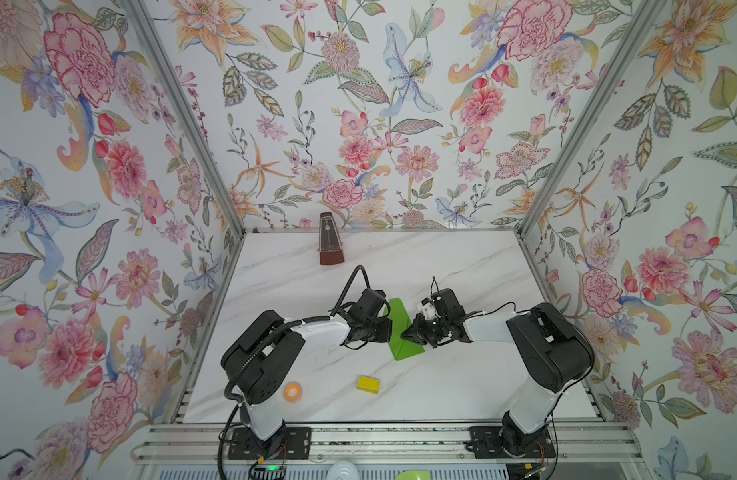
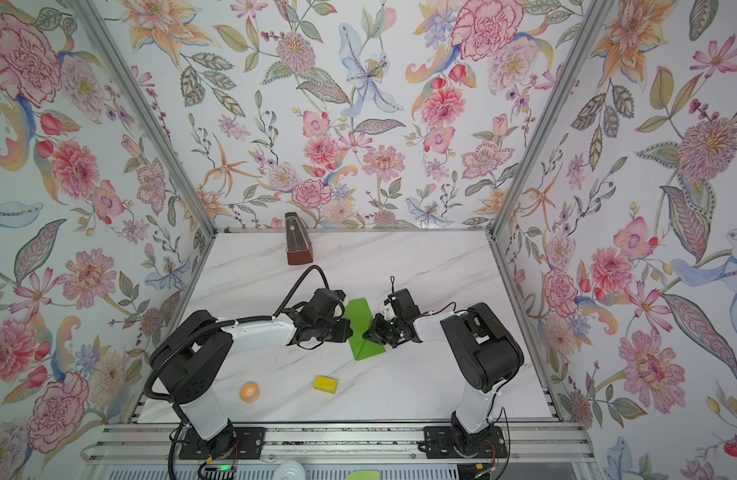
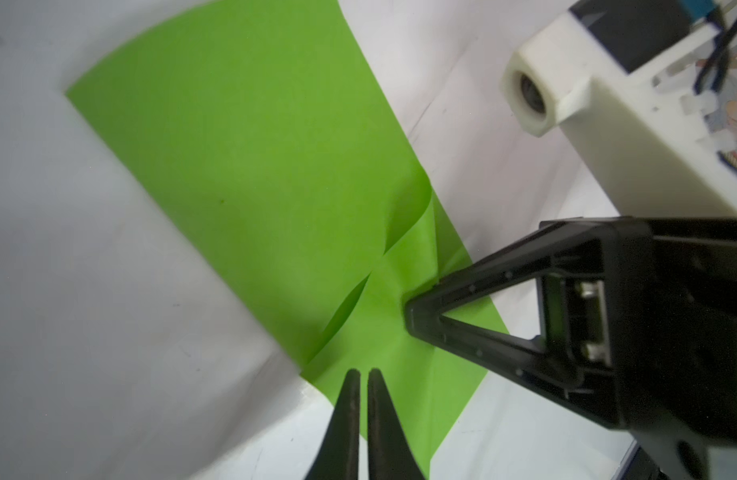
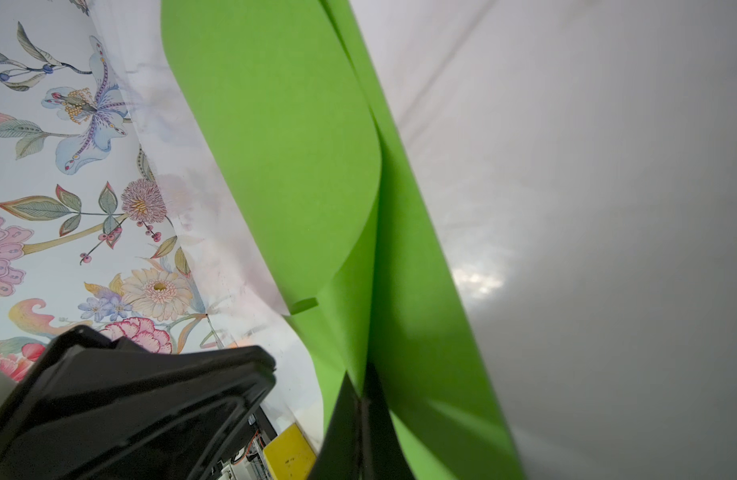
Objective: Fold a paper plane with a square sheet of paper (fold left side to right side)
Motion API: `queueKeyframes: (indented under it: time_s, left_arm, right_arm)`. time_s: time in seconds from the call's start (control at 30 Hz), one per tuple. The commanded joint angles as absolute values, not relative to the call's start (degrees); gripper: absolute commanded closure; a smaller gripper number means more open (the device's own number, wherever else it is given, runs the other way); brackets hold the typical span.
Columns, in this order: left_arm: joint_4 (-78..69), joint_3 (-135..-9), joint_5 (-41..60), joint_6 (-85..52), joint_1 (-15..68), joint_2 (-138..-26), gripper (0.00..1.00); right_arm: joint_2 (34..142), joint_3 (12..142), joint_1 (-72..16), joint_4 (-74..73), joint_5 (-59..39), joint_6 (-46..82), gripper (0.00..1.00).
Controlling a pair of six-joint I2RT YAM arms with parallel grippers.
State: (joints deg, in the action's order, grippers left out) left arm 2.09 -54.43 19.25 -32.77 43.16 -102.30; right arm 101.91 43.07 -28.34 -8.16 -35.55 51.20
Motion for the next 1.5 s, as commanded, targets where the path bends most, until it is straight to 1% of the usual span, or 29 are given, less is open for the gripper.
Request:
queueKeyframes:
  time_s: [0.0,0.1,0.2,0.37,0.43,0.53,0.6,0.73,0.83,1.17,1.47]
  left_arm:
    - [0.92,-55.64,20.38,-33.05,43.42,-104.27,0.93]
    - [0.9,-55.59,20.32,-33.13,43.35,-105.39,0.94]
    - [1.79,-55.63,20.05,-32.81,43.32,-106.64,0.95]
    - [3.68,-55.63,19.53,-31.1,43.29,-107.76,0.97]
    - [4.37,-55.63,19.59,-30.41,43.19,-108.01,0.99]
    - [4.99,-55.68,19.69,-29.72,43.05,-108.37,1.0]
    - [5.17,-55.8,19.73,-29.53,43.07,-108.49,1.0]
    - [5.69,-55.99,19.56,-29.49,42.88,-108.79,1.0]
    - [6.1,-56.07,19.36,-29.53,42.81,-108.88,1.0]
    - [8.24,-56.16,18.87,-29.18,42.34,-109.64,1.0]
    - [10.72,-56.6,19.24,-28.31,41.72,-111.91,1.0]
  right_arm:
    - [102.92,42.19,-28.65,-3.94,-32.43,50.63,1.0]
    - [102.91,42.31,-28.66,-3.72,-32.43,50.63,1.0]
    - [102.31,42.36,-28.57,-3.43,-32.48,50.71,0.98]
    - [98.35,43.53,-28.06,-0.13,-31.26,49.88,0.79]
    - [96.22,44.42,-27.86,1.56,-30.6,49.41,0.76]
    - [94.54,45.79,-28.27,2.65,-30.73,49.52,0.76]
    - [94.43,46.69,-28.93,2.6,-31.44,49.78,0.78]
    - [95.51,48.15,-30.35,0.43,-33.31,51.2,0.9]
    - [98.25,49.85,-31.1,0.0,-34.14,51.55,0.94]
    - [104.79,50.65,-31.11,0.75,-33.57,50.51,0.97]
    - [102.63,43.9,-30.87,3.43,-31.56,48.7,0.98]
